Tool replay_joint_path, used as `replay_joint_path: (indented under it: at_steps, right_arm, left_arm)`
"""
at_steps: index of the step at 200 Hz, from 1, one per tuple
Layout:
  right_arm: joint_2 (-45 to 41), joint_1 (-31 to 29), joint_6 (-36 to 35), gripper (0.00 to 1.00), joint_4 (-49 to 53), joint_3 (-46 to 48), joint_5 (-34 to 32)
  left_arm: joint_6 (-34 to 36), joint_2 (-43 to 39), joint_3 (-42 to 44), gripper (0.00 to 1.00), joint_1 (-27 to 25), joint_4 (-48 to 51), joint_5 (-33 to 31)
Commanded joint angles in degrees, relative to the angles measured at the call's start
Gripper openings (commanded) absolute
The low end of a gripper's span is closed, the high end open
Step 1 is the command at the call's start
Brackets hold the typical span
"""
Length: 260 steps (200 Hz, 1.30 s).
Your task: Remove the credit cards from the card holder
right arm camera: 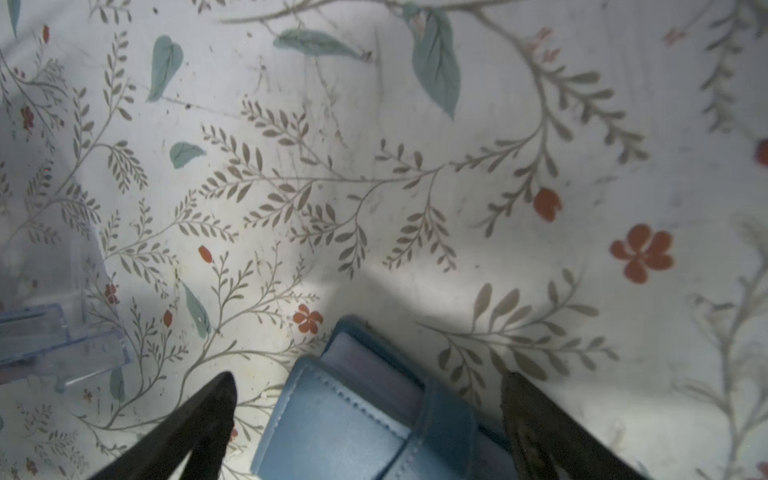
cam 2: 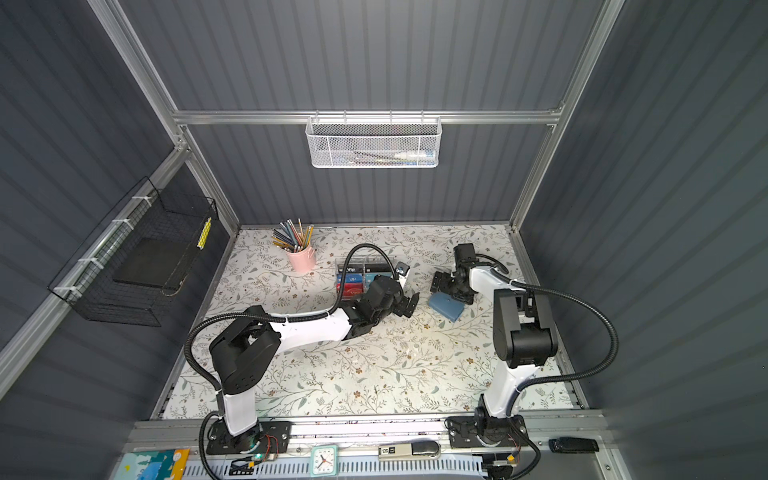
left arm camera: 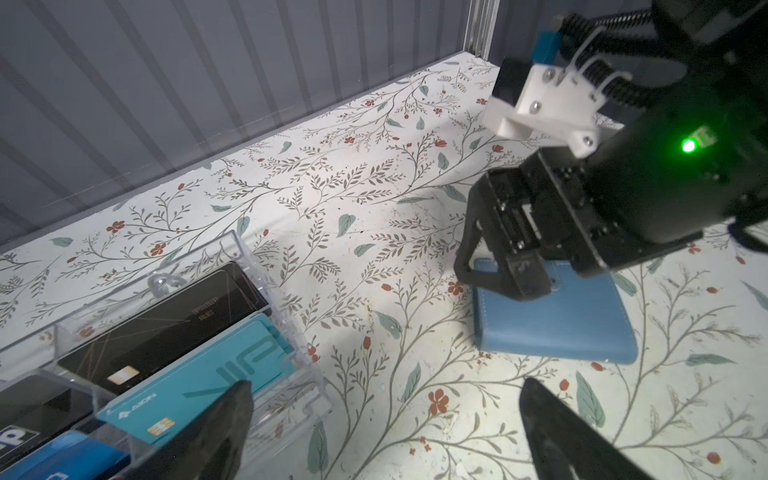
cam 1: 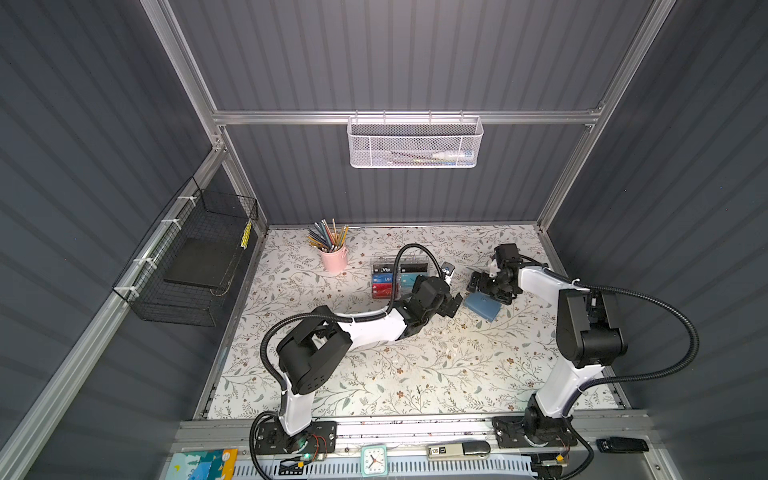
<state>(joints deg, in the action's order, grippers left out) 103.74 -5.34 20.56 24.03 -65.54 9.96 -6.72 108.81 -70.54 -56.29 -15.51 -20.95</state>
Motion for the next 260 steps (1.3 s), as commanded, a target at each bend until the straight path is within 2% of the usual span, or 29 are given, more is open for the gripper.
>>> replay_joint_path:
  at_steps: [1,77,113,134,209,260]
  right_arm:
    - [-2.3,-1.3,0.6,0.99,0.9,1.8,0.9]
    - [-8.0,-7.0,4.3,0.99,-3.2,10.2,3.8]
    - [-10.5,-6.3,3.5,0.99,-3.1,11.5,0.7]
    - [-10.1,-5.1,3.4,0.99,-3.0,10.4,1.1]
    - [-7.8,-4.9,3.9,0.99,-5.2,9.5,3.5]
    - [-7.5,-5.0,4.1,0.91,-7.0,12.1,3.7]
  left_arm:
    - [-1.6,-2.6,1.3,1.0,0.3,-0.5,-0.2]
    - [-5.2,-7.5,7.2,1.0,0.3,-1.2,1.3]
    - [-7.1,-10.1,11.3,1.0,0.3,-1.9,1.3]
    - [-8.1,-10.5,12.5,1.0,0.5,-2.2,2.0]
    - [-12.1,-10.2,14.2,1.0,2.9,-5.2,11.4]
    - [-13.2,-9.1,13.7,1.0,3.2,-5.5,13.6]
